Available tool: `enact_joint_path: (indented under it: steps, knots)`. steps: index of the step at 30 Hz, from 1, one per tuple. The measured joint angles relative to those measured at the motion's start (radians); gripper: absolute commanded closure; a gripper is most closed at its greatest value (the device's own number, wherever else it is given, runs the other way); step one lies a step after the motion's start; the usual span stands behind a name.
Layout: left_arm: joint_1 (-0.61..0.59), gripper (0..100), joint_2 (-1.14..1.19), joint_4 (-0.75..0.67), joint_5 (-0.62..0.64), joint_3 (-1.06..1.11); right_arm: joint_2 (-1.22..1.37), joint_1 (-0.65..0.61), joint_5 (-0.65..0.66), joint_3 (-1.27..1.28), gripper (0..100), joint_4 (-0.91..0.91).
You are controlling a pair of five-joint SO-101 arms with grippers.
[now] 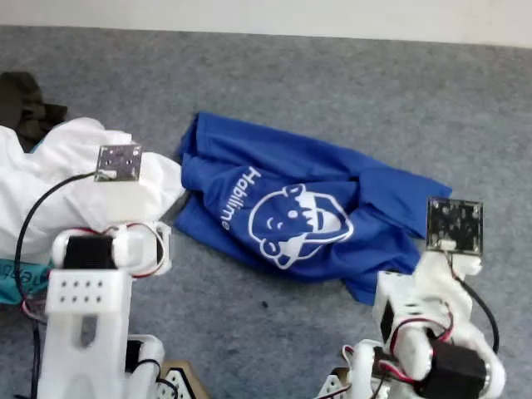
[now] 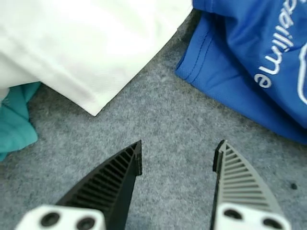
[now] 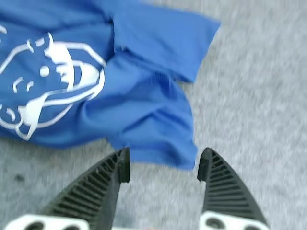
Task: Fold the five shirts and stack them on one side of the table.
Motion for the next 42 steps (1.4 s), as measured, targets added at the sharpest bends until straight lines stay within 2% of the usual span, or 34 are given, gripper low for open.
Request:
enact_joint_path:
  steps: [5, 9, 13, 22, 30, 40, 42]
  knots:
    - [0.0, 74, -0.118, 0.037, -0.011, 0.0, -0.089, 0.0, -0.005, 0.272, 77.1, -0.245]
    - [0.0, 74, -0.11, 0.037, -0.084, 0.0, -0.092, -0.028, -0.005, 0.445, 77.1, -0.377]
    - [0.0, 74, -0.003, 0.037, -0.092, -0.057, -0.069, -0.028, -0.006, 0.445, 77.1, -0.39]
    - [0.0, 74, 0.376, 0.034, -0.091, -0.189, 0.273, -0.043, -0.025, 0.284, 77.1, -0.328]
    - [0.071, 74, 0.543, -0.121, -0.091, -0.207, 0.287, -0.043, -0.025, 0.359, 77.1, -0.445]
    - [0.117, 74, 0.833, -0.241, -0.091, -0.338, 0.288, -0.043, -0.025, 0.376, 77.2, -0.462]
    - [0.117, 77, 0.901, -0.265, -0.091, -0.364, 0.288, -0.043, -0.025, 0.376, 77.2, -0.462]
